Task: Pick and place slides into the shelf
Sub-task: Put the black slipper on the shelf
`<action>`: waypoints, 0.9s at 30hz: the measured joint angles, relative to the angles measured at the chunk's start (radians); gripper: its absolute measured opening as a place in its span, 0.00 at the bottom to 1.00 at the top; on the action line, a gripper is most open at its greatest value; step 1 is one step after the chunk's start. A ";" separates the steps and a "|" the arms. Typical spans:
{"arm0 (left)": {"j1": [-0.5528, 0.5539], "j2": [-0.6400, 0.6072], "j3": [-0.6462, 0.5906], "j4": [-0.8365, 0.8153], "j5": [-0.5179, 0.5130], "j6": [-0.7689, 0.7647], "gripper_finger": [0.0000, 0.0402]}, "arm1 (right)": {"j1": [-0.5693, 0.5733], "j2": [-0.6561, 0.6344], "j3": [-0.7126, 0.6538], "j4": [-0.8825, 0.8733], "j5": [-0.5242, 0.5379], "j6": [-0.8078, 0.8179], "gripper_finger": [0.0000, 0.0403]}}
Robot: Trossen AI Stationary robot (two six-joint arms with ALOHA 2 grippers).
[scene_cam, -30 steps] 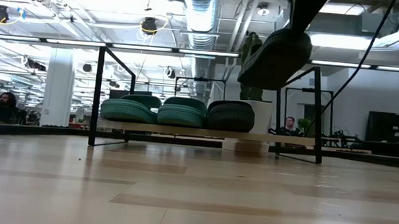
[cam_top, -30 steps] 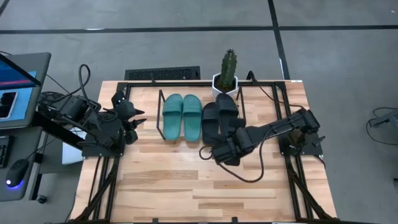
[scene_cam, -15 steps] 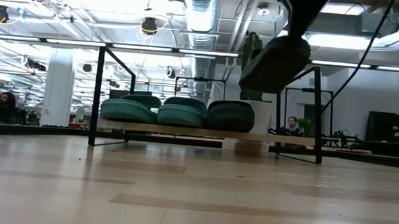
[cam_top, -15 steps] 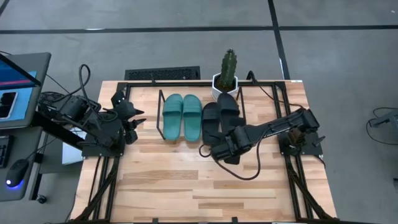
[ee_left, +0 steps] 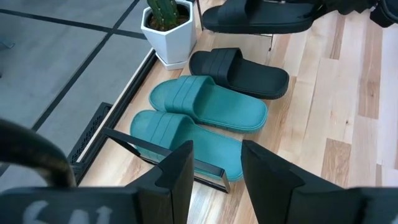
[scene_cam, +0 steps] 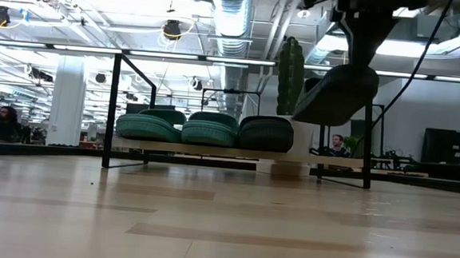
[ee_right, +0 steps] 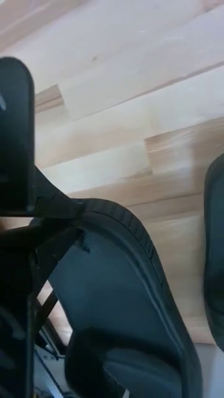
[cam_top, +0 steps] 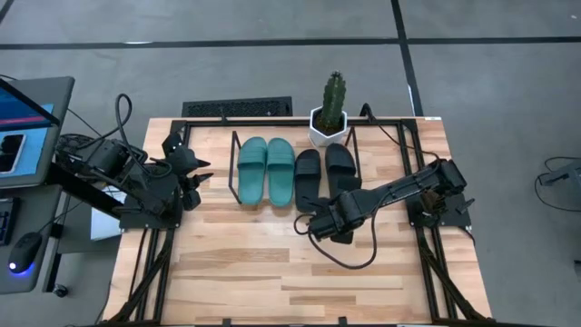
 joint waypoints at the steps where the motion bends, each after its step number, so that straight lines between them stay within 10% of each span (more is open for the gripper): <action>1: 0.000 0.000 0.000 0.000 0.000 0.000 0.31 | 0.000 0.000 0.000 0.000 0.000 0.000 0.00; 27: 0.000 0.000 0.000 0.000 0.000 -0.002 0.31 | -0.039 0.000 0.000 0.065 -0.021 -0.056 0.00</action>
